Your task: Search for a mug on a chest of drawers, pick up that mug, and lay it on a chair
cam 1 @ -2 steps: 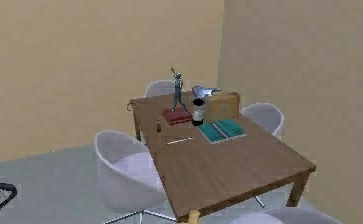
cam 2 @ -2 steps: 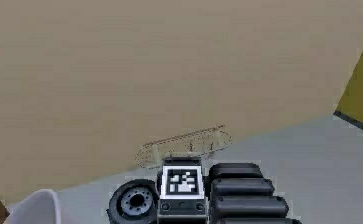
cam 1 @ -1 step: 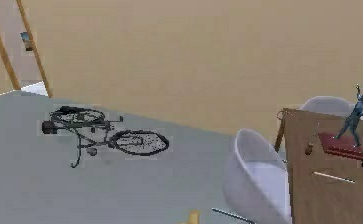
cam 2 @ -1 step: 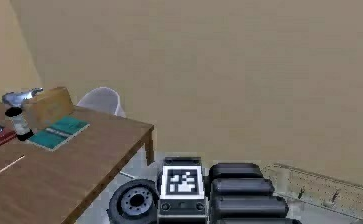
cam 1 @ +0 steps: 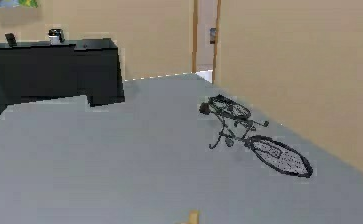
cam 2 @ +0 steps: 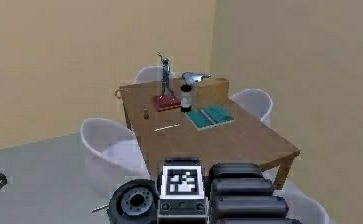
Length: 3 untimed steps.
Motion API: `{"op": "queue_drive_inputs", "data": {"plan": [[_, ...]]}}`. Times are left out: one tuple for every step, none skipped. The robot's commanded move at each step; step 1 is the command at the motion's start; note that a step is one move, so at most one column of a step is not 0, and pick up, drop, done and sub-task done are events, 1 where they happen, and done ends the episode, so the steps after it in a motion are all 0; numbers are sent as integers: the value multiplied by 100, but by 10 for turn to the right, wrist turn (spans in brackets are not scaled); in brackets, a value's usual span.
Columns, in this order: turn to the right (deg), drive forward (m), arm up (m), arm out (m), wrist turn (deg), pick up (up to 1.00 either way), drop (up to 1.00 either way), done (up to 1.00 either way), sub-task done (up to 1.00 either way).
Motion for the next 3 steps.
{"op": "queue_drive_inputs", "data": {"plan": [[-240, 0, 0, 0, 0, 0, 0, 0, 0], [450, 0, 0, 0, 0, 0, 0, 0, 0], [450, 0, 0, 0, 0, 0, 0, 0, 0]]}}
